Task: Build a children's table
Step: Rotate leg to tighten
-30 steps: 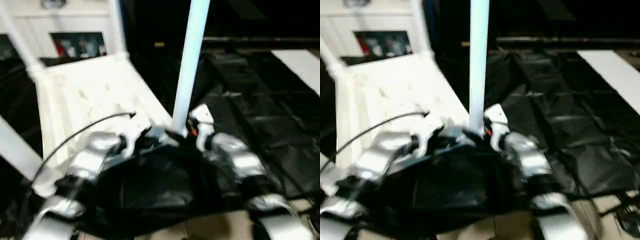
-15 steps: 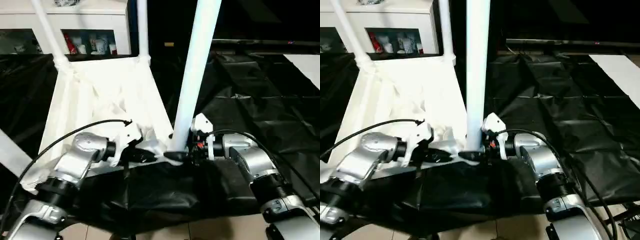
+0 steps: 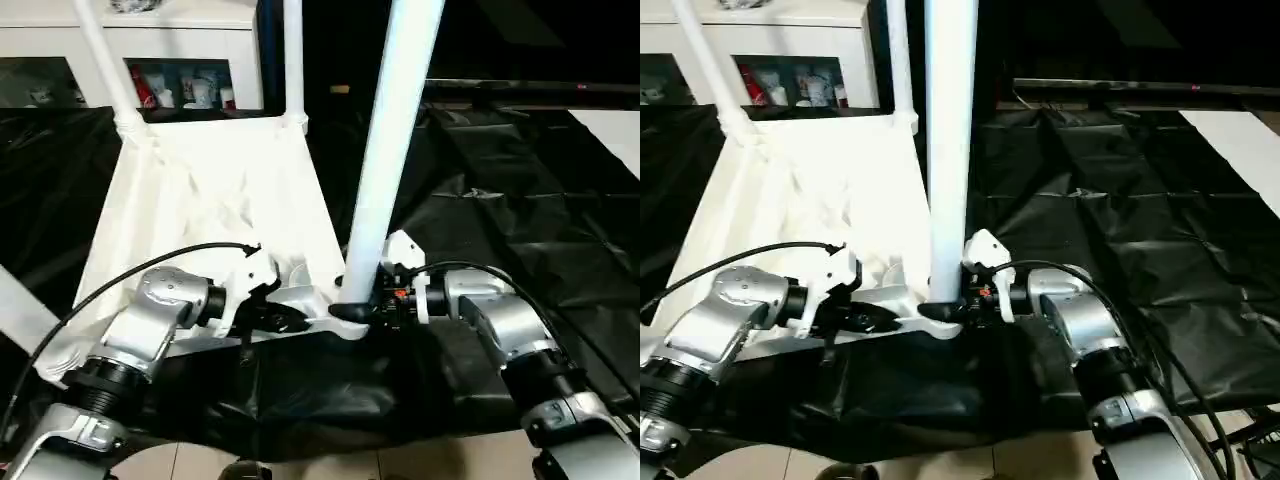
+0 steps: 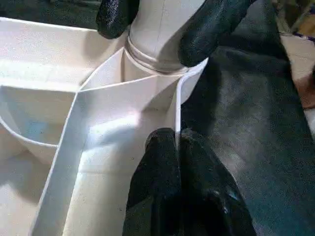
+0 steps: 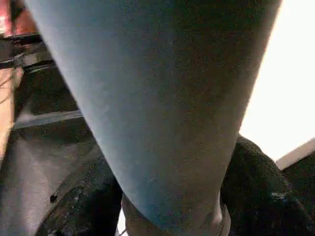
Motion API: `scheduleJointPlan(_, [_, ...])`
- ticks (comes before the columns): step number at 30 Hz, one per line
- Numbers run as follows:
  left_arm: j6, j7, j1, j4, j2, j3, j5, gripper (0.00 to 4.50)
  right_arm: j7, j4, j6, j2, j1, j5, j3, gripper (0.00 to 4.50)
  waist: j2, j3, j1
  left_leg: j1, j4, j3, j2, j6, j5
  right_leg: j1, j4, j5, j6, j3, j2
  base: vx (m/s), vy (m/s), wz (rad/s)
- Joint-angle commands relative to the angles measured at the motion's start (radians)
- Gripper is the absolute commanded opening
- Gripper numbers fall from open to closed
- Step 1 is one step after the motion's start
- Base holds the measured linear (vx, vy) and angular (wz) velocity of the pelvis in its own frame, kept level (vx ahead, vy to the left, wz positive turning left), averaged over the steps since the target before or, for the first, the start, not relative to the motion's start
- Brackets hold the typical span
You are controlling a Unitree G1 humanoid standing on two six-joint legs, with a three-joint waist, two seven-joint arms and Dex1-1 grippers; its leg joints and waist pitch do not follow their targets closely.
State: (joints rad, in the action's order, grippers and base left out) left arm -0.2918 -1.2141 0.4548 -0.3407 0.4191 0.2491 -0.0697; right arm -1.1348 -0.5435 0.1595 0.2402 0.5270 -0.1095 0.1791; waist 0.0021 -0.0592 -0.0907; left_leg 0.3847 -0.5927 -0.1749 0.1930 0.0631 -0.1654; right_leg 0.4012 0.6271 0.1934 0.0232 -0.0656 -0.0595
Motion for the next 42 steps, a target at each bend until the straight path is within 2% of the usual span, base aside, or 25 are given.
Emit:
scheduleJointPlan(1, [0.018, 0.057, 0.057, 0.023, -0.069, -0.017, -0.026, 0.00, 0.146, -0.077, -0.022, -0.075, 0.012, 0.029, 0.008, 2.36, 0.001, 0.065, 0.007, -0.022, 0.069, 0.011, 0.040, -0.014, -0.227, -0.042, -0.089, 0.262, 0.199, 0.053, -0.086, 0.000, 0.000, 0.00])
scheduleJointPlan(3, [0.018, 0.103, 0.070, 0.006, -0.088, -0.022, -0.012, 0.00, 0.220, -0.109, -0.020, -0.101, 0.025, 0.038, -0.009, 2.33, -0.002, 0.063, 0.015, -0.019, 0.072, 0.014, 0.037, 0.000, -0.246, -0.046, -0.094, 0.330, 0.177, 0.051, -0.087, 0.000, 0.000, 0.00])
scheduleJointPlan(4, [0.015, 0.151, 0.085, -0.010, -0.111, -0.027, 0.000, 0.00, 0.304, -0.143, -0.015, -0.131, 0.040, 0.045, -0.027, 2.28, -0.002, 0.064, 0.020, -0.022, 0.072, 0.017, 0.038, 0.007, -0.259, -0.046, -0.096, 0.352, 0.167, 0.050, -0.086, 0.000, 0.000, 0.00])
scheduleJointPlan(7, [-0.011, 0.315, 0.131, -0.061, -0.189, -0.048, 0.033, 0.00, 0.501, -0.201, 0.010, -0.217, 0.068, 0.051, -0.066, 2.11, 0.000, 0.061, 0.038, -0.023, 0.073, 0.018, 0.035, 0.018, -0.279, -0.041, -0.102, 0.386, 0.160, 0.050, -0.086, 0.000, 0.000, 0.00])
scheduleJointPlan(9, [-0.025, 0.400, 0.154, -0.090, -0.228, -0.062, 0.048, 0.00, 0.570, -0.217, 0.018, -0.257, 0.078, 0.045, -0.083, 2.08, -0.001, 0.063, 0.042, -0.024, 0.071, 0.017, 0.034, 0.019, -0.276, -0.040, -0.103, 0.377, 0.158, 0.051, -0.085, 0.000, 0.000, 0.00])
scheduleJointPlan(10, [-0.028, 0.457, 0.168, -0.108, -0.256, -0.065, 0.058, 0.00, 0.628, -0.232, 0.019, -0.289, 0.087, 0.042, -0.098, 2.08, -0.003, 0.066, 0.043, -0.021, 0.070, 0.017, 0.034, 0.012, -0.258, -0.043, -0.100, 0.349, 0.162, 0.051, -0.084, 0.000, 0.000, 0.00])
scheduleJointPlan(15, [-0.020, 0.508, 0.179, -0.121, -0.306, -0.056, 0.070, 0.00, 0.646, -0.254, -0.030, -0.324, 0.098, 0.064, -0.083, 2.05, 0.001, 0.072, 0.043, -0.015, 0.064, 0.012, 0.033, -0.023, -0.198, -0.048, -0.090, 0.213, 0.190, 0.051, -0.081, 0.000, 0.000, 0.00])
scheduleJointPlan(16, [-0.017, 0.505, 0.179, -0.121, -0.309, -0.054, 0.069, 0.00, 0.632, -0.254, -0.035, -0.323, 0.097, 0.063, -0.082, 2.05, 0.000, 0.072, 0.043, -0.012, 0.064, 0.013, 0.033, -0.030, -0.186, -0.052, -0.086, 0.186, 0.196, 0.051, -0.082, 0.000, 0.000, 0.00])
scheduleJointPlan(17, [-0.013, 0.499, 0.177, -0.120, -0.312, -0.052, 0.068, 0.00, 0.620, -0.253, -0.039, -0.321, 0.097, 0.058, -0.086, 2.60, 0.003, 0.072, 0.043, -0.014, 0.064, 0.013, 0.034, -0.034, -0.187, -0.051, -0.086, 0.173, 0.202, 0.050, -0.081, 0.000, 0.000, 0.00])
scheduleJointPlan(18, [-0.011, 0.498, 0.177, -0.120, -0.313, -0.052, 0.068, 0.00, 0.618, -0.254, -0.040, -0.321, 0.097, 0.056, -0.089, 2.60, 0.002, 0.072, 0.044, -0.015, 0.065, 0.012, 0.034, -0.036, -0.190, -0.051, -0.086, 0.170, 0.204, 0.050, -0.080, 0.000, 0.000, 0.00])
scheduleJointPlan(20, [0.004, 0.450, 0.161, -0.102, -0.301, -0.043, 0.058, 0.00, 0.569, -0.233, -0.030, -0.309, 0.093, 0.039, -0.098, 2.91, 0.002, 0.070, 0.044, -0.016, 0.066, 0.012, 0.034, -0.039, -0.216, -0.051, -0.090, 0.200, 0.206, 0.050, -0.081, 0.000, 0.000, 0.00])
scheduleJointPlan(23, [0.016, 0.386, 0.141, -0.080, -0.271, -0.030, 0.045, 0.00, 0.487, -0.202, -0.035, -0.266, 0.079, 0.047, -0.068, 3.20, 0.004, 0.070, 0.043, -0.015, 0.065, 0.013, 0.035, -0.041, -0.214, -0.053, -0.090, 0.202, 0.203, 0.051, -0.083, 0.000, 0.000, 0.00])
scheduleJointPlan(27, [0.030, 0.325, 0.125, -0.067, -0.237, -0.022, 0.036, 0.00, 0.367, -0.170, -0.045, -0.204, 0.063, 0.041, -0.041, 3.20, 0.003, 0.071, 0.040, -0.015, 0.063, 0.012, 0.037, -0.054, -0.197, -0.053, -0.086, 0.160, 0.218, 0.051, -0.082, 0.000, 0.000, 0.00])
scheduleJointPlan(30, [0.041, 0.241, 0.106, -0.043, -0.193, -0.013, 0.017, 0.00, 0.250, -0.130, -0.036, -0.145, 0.051, 0.018, -0.030, 3.20, 0.001, 0.069, 0.035, -0.017, 0.065, 0.012, 0.039, -0.058, -0.219, -0.053, -0.091, 0.198, 0.215, 0.051, -0.084, 0.000, 0.000, 0.00])
scheduleJointPlan(34, [0.048, 0.158, 0.086, -0.015, -0.150, -0.009, 0.001, 0.00, 0.138, -0.099, -0.032, -0.097, 0.041, 0.015, -0.016, 3.20, 0.003, 0.067, 0.028, -0.021, 0.067, 0.013, 0.041, -0.044, -0.235, -0.048, -0.091, 0.243, 0.210, 0.051, -0.084, 0.000, 0.000, 0.00])
scheduleJointPlan(36, [0.044, 0.108, 0.073, 0.007, -0.127, -0.011, -0.014, 0.00, 0.070, -0.080, -0.023, -0.067, 0.033, 0.019, 0.001, 3.20, 0.003, 0.068, 0.023, -0.021, 0.067, 0.012, 0.044, -0.048, -0.228, -0.048, -0.089, 0.223, 0.211, 0.052, -0.083, 0.000, 0.000, 0.00])
scheduleJointPlan(37, [0.041, 0.086, 0.065, 0.019, -0.114, -0.009, -0.021, 0.00, 0.049, -0.074, -0.029, -0.055, 0.030, 0.024, 0.010, 3.20, -0.001, 0.068, 0.020, -0.020, 0.067, 0.010, 0.044, -0.052, -0.221, -0.047, -0.087, 0.211, 0.213, 0.052, -0.081, 0.000, 0.000, 0.00])
scheduleJointPlan(42, [0.017, -0.013, 0.022, 0.077, -0.048, 0.004, -0.053, 0.00, -0.037, -0.048, -0.006, -0.011, 0.022, 0.017, 0.038, 3.20, 0.001, 0.069, 0.011, -0.019, 0.068, 0.011, 0.045, -0.052, -0.207, -0.047, -0.082, 0.193, 0.218, 0.051, -0.082, 0.000, 0.000, 0.00])
